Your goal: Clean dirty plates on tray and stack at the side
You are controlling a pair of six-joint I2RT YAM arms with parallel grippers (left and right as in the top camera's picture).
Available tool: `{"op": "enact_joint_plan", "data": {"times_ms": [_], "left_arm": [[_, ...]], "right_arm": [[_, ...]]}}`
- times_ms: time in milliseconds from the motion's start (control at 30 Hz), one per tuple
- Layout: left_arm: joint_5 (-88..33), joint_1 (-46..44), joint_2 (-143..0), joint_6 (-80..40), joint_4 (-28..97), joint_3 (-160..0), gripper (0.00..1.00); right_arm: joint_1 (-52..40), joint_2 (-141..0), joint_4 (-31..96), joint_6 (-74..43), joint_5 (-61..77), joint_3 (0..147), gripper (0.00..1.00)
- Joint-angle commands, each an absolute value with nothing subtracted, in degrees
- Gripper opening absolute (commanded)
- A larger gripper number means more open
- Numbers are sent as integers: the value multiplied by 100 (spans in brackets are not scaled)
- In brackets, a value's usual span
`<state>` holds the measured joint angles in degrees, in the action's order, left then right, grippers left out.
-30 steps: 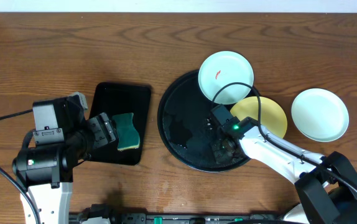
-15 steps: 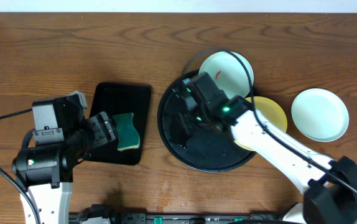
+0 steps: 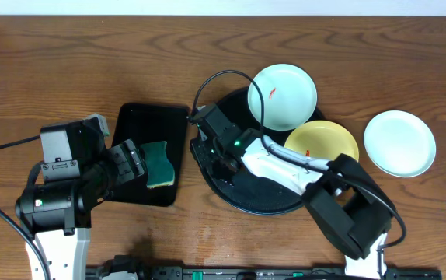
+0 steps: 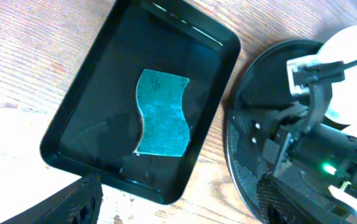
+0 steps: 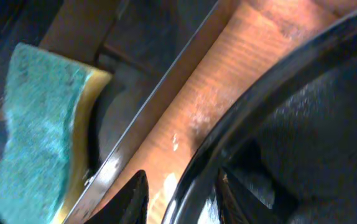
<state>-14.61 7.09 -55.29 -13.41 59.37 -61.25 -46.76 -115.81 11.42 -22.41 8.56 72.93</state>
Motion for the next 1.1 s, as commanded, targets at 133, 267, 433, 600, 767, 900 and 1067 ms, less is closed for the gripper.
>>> {"op": "enact_joint_plan", "data": {"times_ms": [133,267,433,600,767,900,1067], "left_arm": [[-1387,738,-5498,-1247,5966,-6248,80],[-1385,738,-5498,-1247,6027,-6248,80],[-1385,738,-5498,-1247,6040,-6248,80],[-1385,738,-5498,-1247,6045,-6248,80],[-1385,738,-5498,-1247,6047,-6248,80],[-1385,738,-5498,-1247,6047,-6248,80],[-1387,738,-5498,-1247,6071,-6248,80]], "right_arm": [[-4877,-11907,849,-2355,-294,7312,27],[-4877,-11917,845,-2499,-882,7312,23],[-4836,-11917,950,-2622,-980,7312,20],[-4831,-11917,1177,-2805,-1358,7312,18],[-4825,-11917,1271,-2827,-1413,7312,18],[-4825,-11920,1387,-2823,-1415,7312,18],[-4825,-11920,1575,-2805,-1415,7312,25]]}}
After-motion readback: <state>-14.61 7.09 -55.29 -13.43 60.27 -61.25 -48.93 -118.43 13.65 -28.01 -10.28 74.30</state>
